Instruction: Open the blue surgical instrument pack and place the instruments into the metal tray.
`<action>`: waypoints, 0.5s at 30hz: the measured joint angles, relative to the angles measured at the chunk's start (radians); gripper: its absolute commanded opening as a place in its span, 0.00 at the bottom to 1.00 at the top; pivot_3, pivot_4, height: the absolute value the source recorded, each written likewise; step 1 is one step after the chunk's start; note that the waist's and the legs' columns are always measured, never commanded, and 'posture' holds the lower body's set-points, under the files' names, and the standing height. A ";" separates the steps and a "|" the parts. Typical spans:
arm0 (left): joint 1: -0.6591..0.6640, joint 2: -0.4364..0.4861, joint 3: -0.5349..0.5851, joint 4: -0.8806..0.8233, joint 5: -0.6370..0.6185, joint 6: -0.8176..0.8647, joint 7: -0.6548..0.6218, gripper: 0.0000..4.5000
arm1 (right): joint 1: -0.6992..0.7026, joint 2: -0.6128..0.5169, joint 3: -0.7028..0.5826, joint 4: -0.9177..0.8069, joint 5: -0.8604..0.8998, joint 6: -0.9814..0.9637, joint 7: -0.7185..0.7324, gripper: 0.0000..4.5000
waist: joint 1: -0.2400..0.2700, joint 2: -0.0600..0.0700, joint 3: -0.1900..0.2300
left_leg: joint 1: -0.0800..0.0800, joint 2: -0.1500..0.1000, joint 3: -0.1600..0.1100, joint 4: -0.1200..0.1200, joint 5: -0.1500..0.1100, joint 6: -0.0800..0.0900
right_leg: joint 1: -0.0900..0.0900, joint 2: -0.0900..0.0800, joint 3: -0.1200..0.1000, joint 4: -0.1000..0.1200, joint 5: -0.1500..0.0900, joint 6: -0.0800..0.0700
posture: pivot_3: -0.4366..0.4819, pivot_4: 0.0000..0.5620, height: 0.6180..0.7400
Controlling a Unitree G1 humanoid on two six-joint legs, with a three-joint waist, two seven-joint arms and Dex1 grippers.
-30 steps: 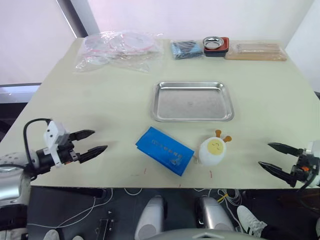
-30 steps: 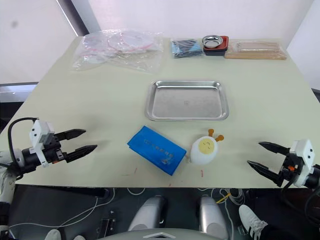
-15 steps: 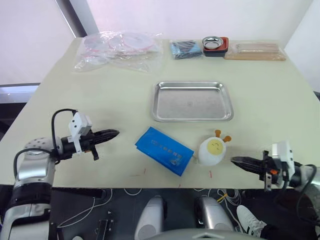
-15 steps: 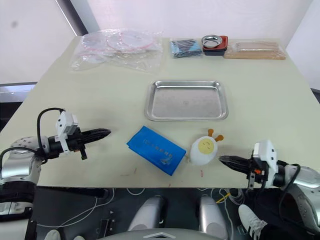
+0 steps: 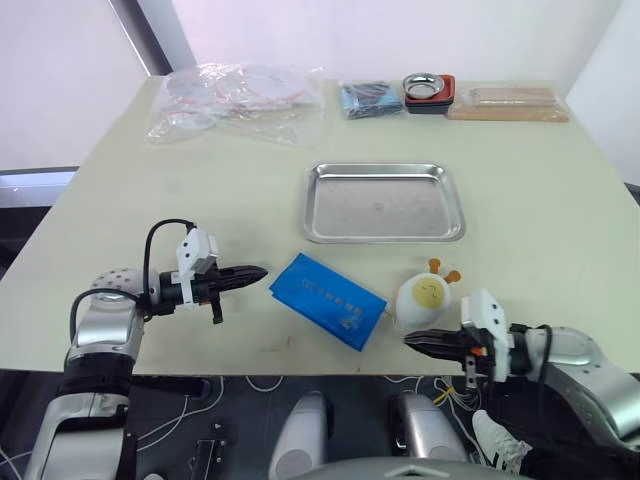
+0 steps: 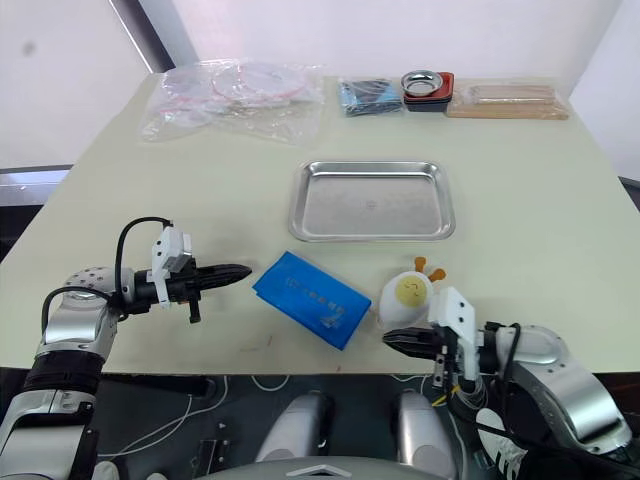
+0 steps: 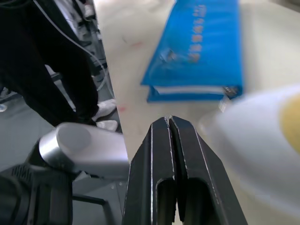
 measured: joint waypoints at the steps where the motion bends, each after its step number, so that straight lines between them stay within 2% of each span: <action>1: 0.001 0.000 0.000 -0.001 0.000 0.003 -0.001 0.00 | -0.013 0.009 0.019 0.006 -0.011 0.006 -0.011 0.01 | 0.001 0.000 0.000 | -0.001 0.000 0.000 0.000 0.000 0.000 | 0.000 0.000 0.000 0.000 0.000 0.000 | 0.48 0.27 1.00; 15: -0.046 -0.048 -0.062 0.022 0.029 -0.024 -0.001 0.00 | -0.138 0.114 0.126 0.109 -0.149 0.016 -0.120 0.01 | 0.000 0.000 0.000 | -0.001 0.000 -0.001 0.001 0.000 0.000 | 0.000 0.002 -0.001 0.001 0.002 -0.002 | 0.48 0.27 1.00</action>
